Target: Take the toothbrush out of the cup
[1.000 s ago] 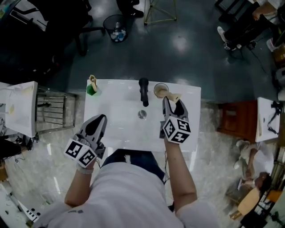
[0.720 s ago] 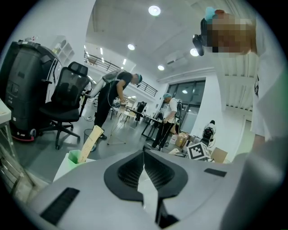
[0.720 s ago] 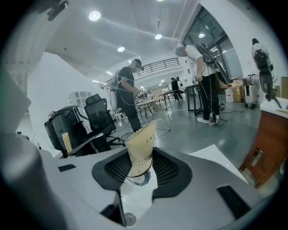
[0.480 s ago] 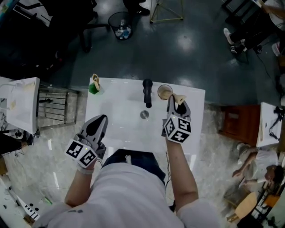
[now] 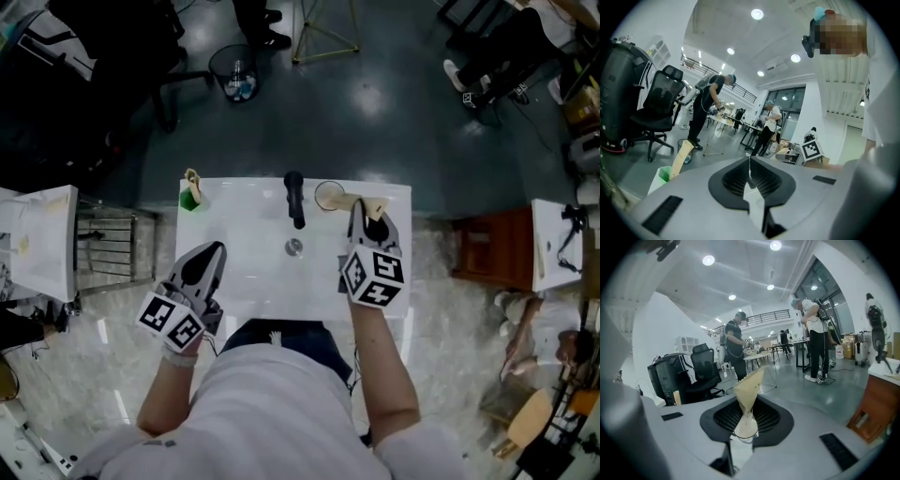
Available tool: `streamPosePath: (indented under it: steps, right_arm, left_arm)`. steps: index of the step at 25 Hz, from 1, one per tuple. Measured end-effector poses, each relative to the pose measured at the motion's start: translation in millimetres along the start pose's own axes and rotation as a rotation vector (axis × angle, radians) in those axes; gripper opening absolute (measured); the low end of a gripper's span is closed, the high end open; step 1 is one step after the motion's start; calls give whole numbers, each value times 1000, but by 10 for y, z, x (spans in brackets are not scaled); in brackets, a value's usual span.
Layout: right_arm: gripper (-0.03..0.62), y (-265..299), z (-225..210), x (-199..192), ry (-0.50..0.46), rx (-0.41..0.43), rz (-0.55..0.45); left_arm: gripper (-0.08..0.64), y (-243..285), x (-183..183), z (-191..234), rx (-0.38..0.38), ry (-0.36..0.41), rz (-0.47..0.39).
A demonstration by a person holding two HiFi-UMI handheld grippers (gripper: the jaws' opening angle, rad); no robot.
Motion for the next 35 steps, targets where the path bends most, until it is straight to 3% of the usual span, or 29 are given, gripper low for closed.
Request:
streamPosePath:
  steps: [10,22,27,35]
  right_arm:
    - [60,-526,55,377,-5,52,-42]
    - [58,-698,-7,521,-22,137,-21]
    - [58,-662,75,548,-59,146,-8]
    - [58,-644,481,588,-92,85,-11]
  left_arm:
    - [18,67,183,-312,-37,30,-45]
    - [20,138,212,-579,29,24,-86]
    - [20,110,171,-498,44,20,-91]
    - [20,-102,262,-79,32,9,-109]
Point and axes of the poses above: the fingertips, and each gripper's own axes: y forward along the fingers, z to its left, x out of its top, the point moved 6 cm from there along -y, backward along the fingers, and after that the axes turned 11 degrees about x, right-handed, at the moved point
